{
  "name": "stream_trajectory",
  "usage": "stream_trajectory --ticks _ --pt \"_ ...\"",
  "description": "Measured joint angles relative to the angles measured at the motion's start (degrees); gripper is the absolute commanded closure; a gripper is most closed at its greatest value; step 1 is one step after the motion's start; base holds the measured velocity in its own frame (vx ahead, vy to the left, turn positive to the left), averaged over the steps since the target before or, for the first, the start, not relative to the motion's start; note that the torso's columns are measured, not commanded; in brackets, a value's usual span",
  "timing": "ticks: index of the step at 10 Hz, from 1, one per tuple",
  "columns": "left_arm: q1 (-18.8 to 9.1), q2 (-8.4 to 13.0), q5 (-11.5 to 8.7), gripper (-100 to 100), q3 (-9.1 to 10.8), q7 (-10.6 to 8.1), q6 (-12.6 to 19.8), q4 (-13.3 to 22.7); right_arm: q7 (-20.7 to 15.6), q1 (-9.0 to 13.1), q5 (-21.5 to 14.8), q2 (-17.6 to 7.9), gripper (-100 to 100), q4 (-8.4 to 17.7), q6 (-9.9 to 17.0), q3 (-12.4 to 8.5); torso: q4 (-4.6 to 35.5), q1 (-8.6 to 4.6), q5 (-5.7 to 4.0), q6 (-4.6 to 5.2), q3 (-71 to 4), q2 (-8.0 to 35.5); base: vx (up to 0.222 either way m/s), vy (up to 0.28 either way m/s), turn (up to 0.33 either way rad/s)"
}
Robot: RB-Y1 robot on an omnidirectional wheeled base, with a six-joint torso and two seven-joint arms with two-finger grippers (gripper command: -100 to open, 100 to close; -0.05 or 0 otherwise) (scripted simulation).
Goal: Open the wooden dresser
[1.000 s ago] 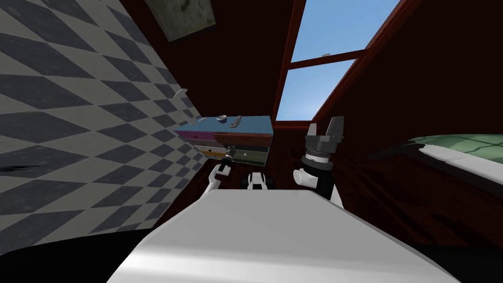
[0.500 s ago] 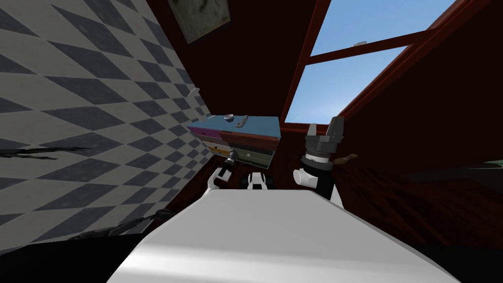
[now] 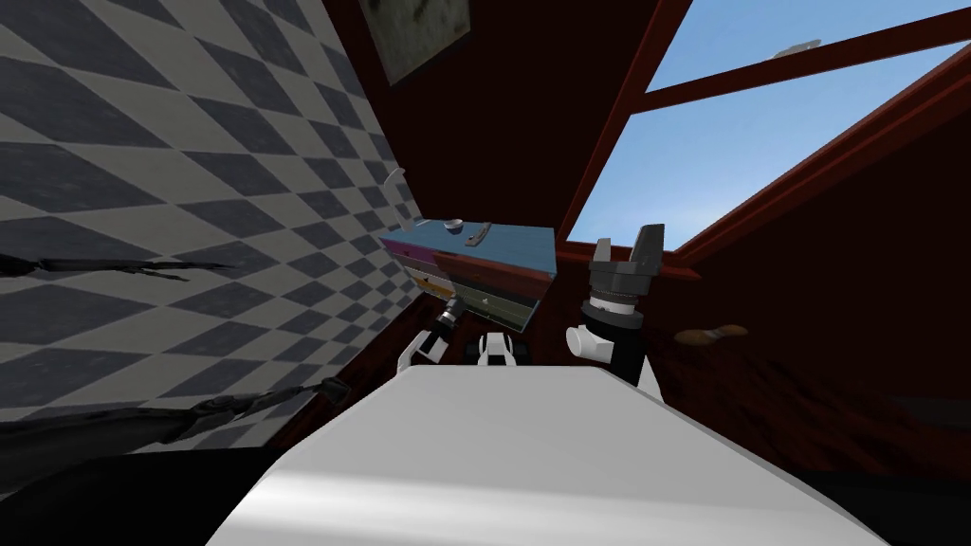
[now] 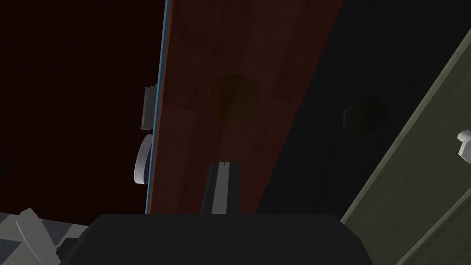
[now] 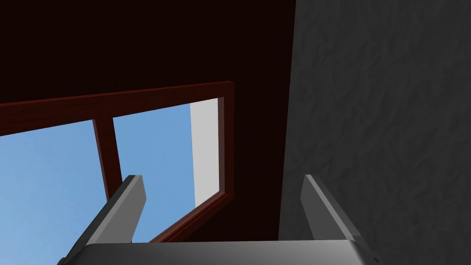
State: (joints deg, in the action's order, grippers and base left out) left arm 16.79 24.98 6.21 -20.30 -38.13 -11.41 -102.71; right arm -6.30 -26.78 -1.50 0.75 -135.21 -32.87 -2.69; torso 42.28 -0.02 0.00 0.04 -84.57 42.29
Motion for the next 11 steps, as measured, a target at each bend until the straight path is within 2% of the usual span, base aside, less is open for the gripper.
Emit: stream_trajectory --ticks 1,5,7,8,11 --pt "0.1 0.0 0.0 -100 -0.11 -0.04 -0.1 -0.1 0.0 0.0 0.0 0.0 0 0.0 0.0 0.0 0.0 0.06 0.01 0.00 0.1 0.1 0.098 -0.029 -0.061" --pt "-1.1 -1.1 -0.2 -100 0.06 0.38 -0.2 1.1 0.0 0.0 0.0 0.0 0 0.0 0.0 0.0 0.0 -0.11 -0.04 -0.03 -0.1 -0.1 0.129 -0.061 -0.036" --pt "-1.3 -1.0 -0.2 -100 0.15 0.24 0.3 0.6 0.0 0.0 0.0 0.0 0 0.0 0.0 0.0 0.0 0.05 0.02 -0.03 0.1 0.1 0.088 -0.049 -0.012" --pt "-1.3 -1.0 -0.2 100 0.17 0.19 0.5 0.5 0.0 0.0 0.0 0.0 0 0.0 0.0 0.0 0.0 0.11 0.02 -0.04 0.1 0.2 0.011 -0.007 0.001" --pt "-0.6 -0.2 0.0 100 -0.08 -0.19 0.5 -0.7 0.0 0.0 0.0 0.0 0 0.0 0.0 0.0 0.1 0.23 0.07 -0.03 0.3 0.5 -0.150 0.069 0.052"
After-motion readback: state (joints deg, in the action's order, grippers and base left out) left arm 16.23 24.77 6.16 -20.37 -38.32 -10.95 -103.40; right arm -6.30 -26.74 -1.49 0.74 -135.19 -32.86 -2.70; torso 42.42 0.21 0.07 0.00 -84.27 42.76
